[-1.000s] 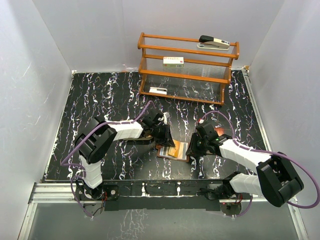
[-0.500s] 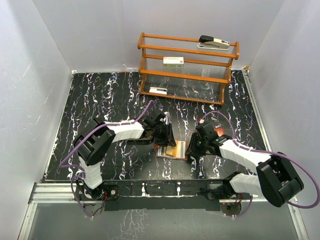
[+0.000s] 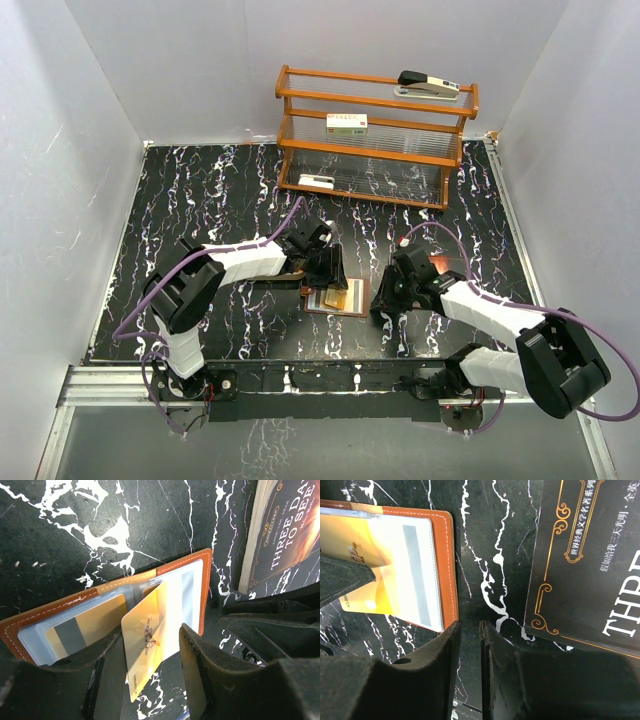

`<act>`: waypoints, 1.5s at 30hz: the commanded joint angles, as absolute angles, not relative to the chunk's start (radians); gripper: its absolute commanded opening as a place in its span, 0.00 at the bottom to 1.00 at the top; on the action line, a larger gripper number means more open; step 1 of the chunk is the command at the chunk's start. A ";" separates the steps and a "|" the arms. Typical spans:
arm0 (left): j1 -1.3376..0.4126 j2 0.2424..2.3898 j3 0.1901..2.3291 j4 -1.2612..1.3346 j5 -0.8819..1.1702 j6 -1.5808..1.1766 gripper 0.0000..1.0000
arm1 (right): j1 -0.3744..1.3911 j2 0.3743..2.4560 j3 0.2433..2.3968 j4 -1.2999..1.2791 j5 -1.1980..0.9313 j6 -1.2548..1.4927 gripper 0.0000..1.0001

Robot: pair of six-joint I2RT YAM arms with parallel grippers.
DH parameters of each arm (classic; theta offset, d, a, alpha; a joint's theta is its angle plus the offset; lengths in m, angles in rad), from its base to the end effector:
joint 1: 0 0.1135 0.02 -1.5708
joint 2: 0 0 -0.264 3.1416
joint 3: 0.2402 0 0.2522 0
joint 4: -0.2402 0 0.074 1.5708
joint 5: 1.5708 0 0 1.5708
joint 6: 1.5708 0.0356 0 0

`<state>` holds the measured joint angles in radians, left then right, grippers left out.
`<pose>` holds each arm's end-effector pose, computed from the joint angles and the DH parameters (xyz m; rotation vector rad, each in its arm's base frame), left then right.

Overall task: Put the credit cards into the card holder
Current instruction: Insert the credit card into the card holder.

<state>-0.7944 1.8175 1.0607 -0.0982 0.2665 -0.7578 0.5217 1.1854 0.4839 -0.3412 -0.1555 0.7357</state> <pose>0.2560 -0.2740 0.1632 0.1814 2.6485 -0.9483 0.1720 0.1052 0.1516 0.2353 2.7305 0.6083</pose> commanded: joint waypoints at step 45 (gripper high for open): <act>-0.839 1.762 1.062 -0.185 0.120 -0.810 0.32 | 0.609 1.321 0.501 -0.040 -0.157 0.894 0.11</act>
